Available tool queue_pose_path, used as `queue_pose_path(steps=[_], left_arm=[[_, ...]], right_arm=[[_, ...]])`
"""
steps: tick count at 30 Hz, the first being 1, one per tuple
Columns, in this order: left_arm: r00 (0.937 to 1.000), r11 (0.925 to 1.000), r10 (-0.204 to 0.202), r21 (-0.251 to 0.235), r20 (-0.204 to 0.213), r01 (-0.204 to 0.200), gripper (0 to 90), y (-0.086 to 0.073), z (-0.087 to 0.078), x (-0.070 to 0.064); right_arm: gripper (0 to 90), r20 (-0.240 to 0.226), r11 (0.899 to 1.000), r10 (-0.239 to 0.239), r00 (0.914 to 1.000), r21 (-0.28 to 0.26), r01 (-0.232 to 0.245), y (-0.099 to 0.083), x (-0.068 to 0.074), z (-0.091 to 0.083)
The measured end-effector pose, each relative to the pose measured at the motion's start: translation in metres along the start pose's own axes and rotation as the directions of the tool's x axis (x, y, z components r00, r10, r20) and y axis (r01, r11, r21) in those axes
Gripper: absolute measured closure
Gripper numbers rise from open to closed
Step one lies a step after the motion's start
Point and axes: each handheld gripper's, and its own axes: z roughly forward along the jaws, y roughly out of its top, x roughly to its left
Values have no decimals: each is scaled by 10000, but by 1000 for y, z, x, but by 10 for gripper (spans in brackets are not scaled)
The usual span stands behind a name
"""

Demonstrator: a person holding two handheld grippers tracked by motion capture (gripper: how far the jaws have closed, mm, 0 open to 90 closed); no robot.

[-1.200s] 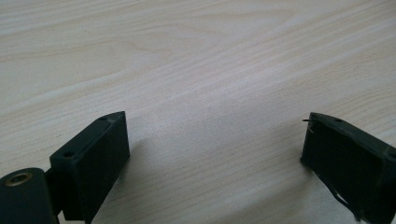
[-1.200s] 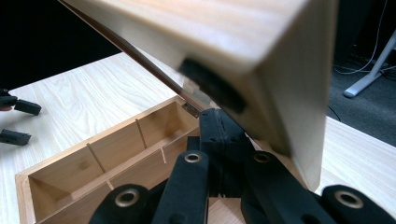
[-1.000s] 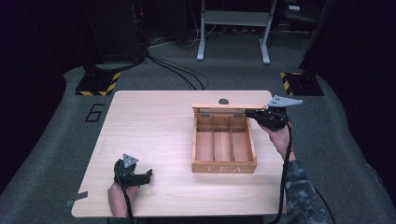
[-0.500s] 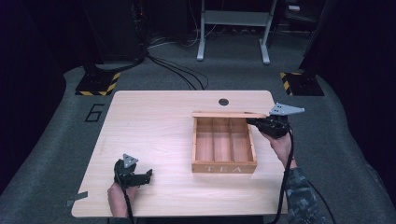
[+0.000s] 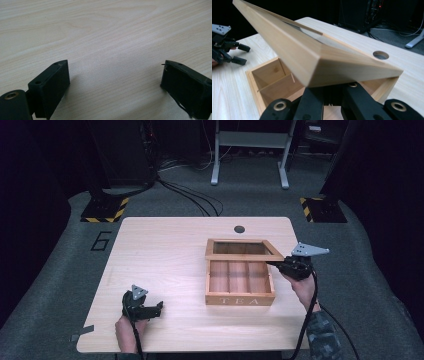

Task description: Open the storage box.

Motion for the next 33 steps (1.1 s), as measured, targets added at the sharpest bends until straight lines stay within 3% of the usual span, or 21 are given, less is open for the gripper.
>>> queue_pose_path(steps=[9, 26, 33], left_arm=[[10000, 10000, 16, 33, 11, -16, 80, 0, 0, 0], [10000, 10000, 37, 34, 2, -37, 80, 0, -1, 0], [10000, 10000, 25, 39, 7, -25, 80, 0, -1, 0]], right_arm=[[900, -181, 9983, 314, 9993, 487, -305, -32, 9, 1], [900, 155, 9915, 827, 9965, 996, -838, -72, 17, -11], [900, 259, 9914, 1051, 9941, 756, -1068, -81, 19, -24]])
